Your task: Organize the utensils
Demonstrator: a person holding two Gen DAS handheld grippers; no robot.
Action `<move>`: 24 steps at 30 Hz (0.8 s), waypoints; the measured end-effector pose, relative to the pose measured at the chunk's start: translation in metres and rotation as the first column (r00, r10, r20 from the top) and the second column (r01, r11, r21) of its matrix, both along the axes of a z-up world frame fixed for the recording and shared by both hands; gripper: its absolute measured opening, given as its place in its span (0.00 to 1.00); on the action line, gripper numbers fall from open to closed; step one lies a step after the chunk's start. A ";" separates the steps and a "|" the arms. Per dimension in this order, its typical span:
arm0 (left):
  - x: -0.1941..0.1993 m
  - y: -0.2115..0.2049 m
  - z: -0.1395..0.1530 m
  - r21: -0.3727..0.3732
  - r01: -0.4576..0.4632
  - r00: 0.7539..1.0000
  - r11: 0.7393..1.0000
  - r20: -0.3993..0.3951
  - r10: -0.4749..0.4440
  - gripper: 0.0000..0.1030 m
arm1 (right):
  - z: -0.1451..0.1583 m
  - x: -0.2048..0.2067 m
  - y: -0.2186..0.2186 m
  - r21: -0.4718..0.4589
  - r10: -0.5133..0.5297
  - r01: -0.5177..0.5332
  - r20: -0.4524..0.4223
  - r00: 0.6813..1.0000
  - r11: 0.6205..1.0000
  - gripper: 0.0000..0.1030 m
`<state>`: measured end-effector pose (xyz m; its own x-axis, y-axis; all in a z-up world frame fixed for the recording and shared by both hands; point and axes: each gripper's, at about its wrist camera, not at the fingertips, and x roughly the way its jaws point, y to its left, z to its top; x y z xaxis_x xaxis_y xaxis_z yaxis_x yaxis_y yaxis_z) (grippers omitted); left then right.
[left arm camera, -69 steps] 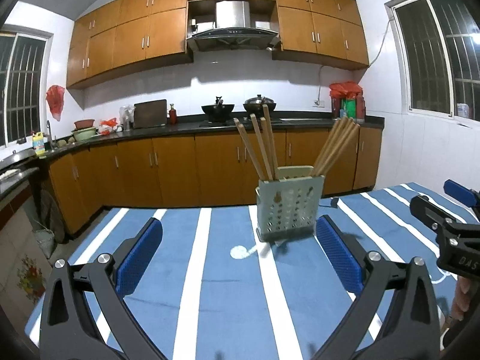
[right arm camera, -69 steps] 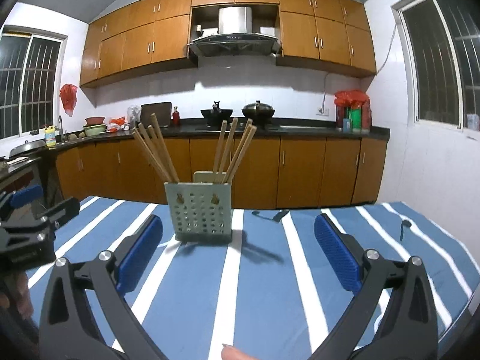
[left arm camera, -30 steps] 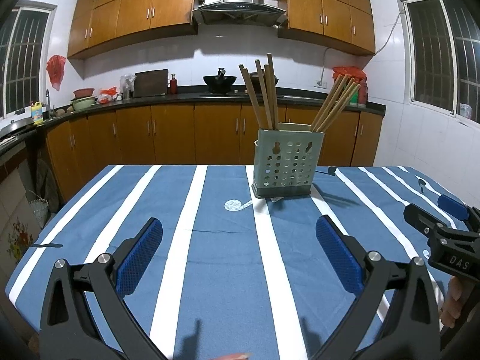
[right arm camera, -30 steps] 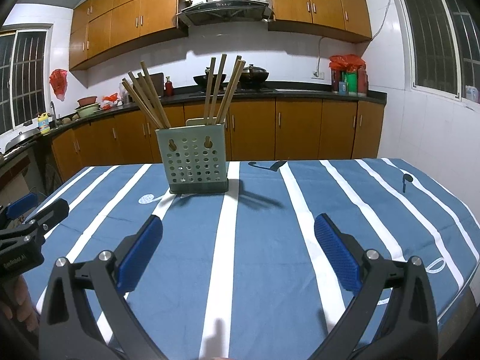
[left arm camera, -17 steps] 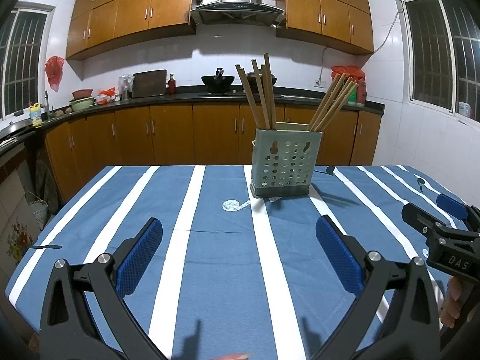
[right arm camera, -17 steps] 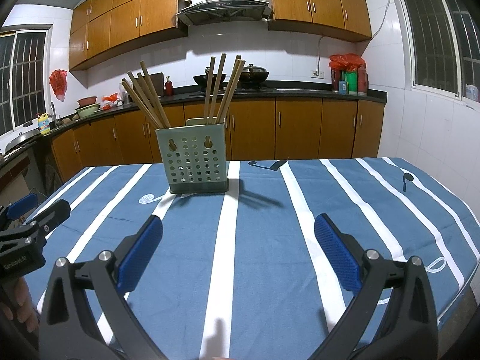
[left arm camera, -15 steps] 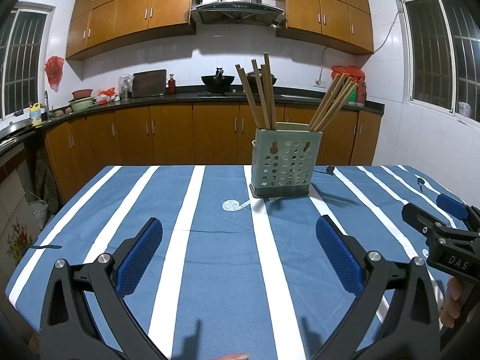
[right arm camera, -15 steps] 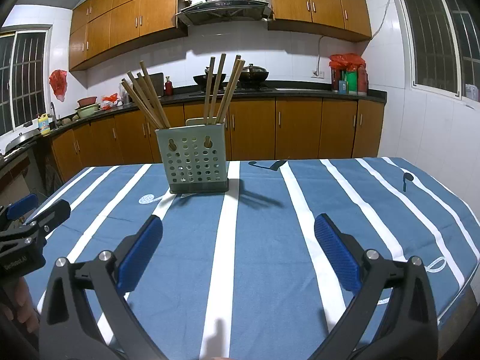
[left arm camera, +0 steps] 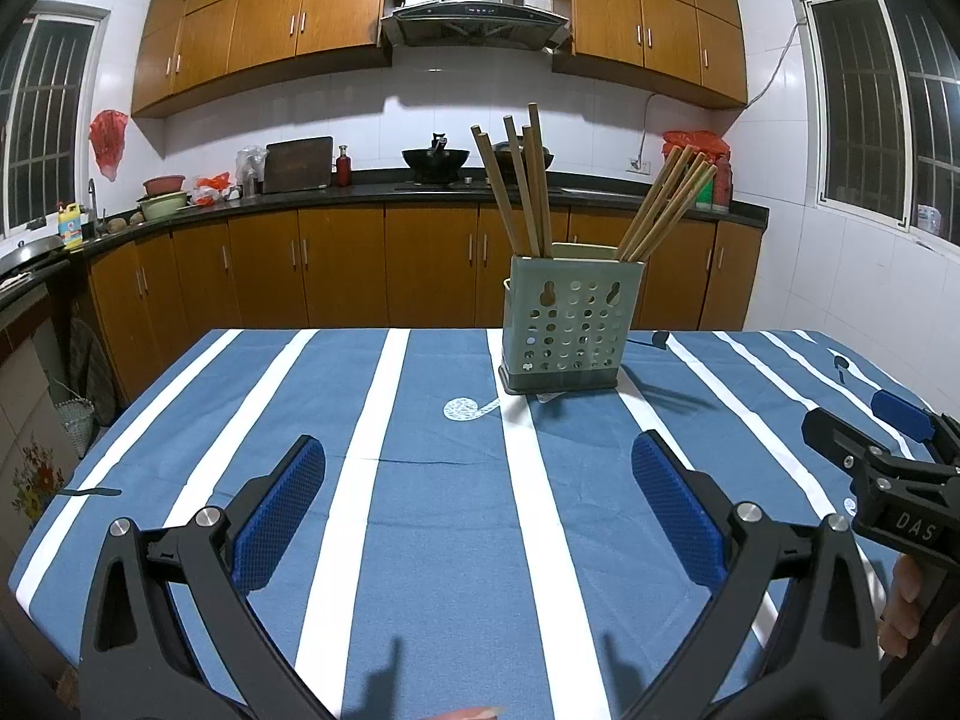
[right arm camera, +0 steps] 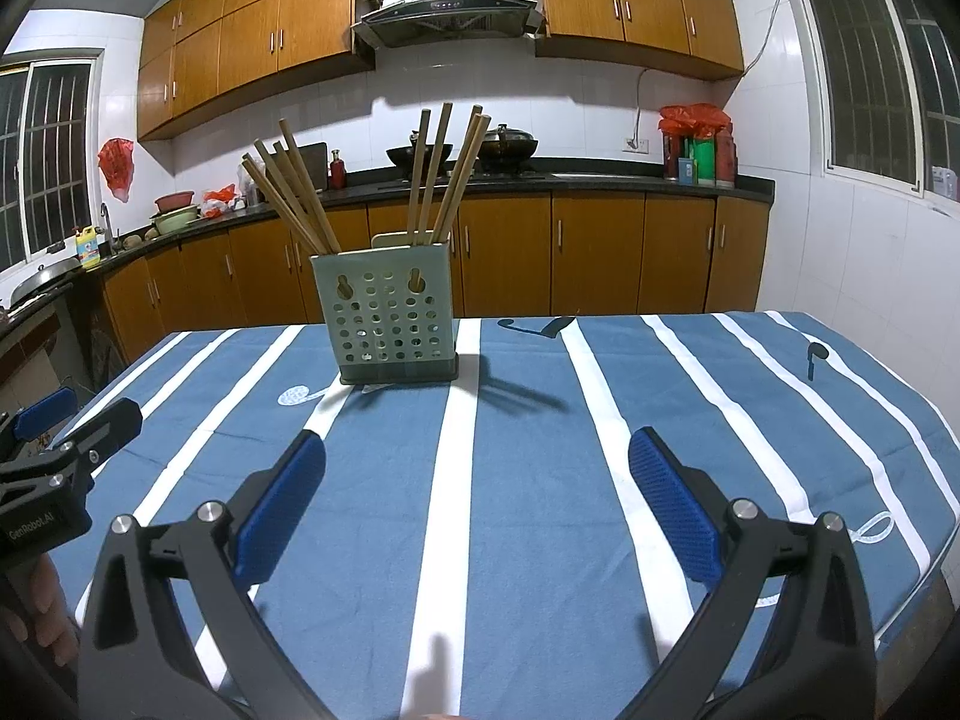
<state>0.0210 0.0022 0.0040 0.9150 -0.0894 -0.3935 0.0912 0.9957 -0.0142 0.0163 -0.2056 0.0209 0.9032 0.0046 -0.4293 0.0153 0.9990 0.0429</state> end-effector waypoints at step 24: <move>0.000 0.000 0.001 0.000 0.000 1.000 1.000 -0.001 0.000 0.98 | -0.004 0.001 0.003 0.002 0.000 0.000 -0.005 1.000 1.000 0.96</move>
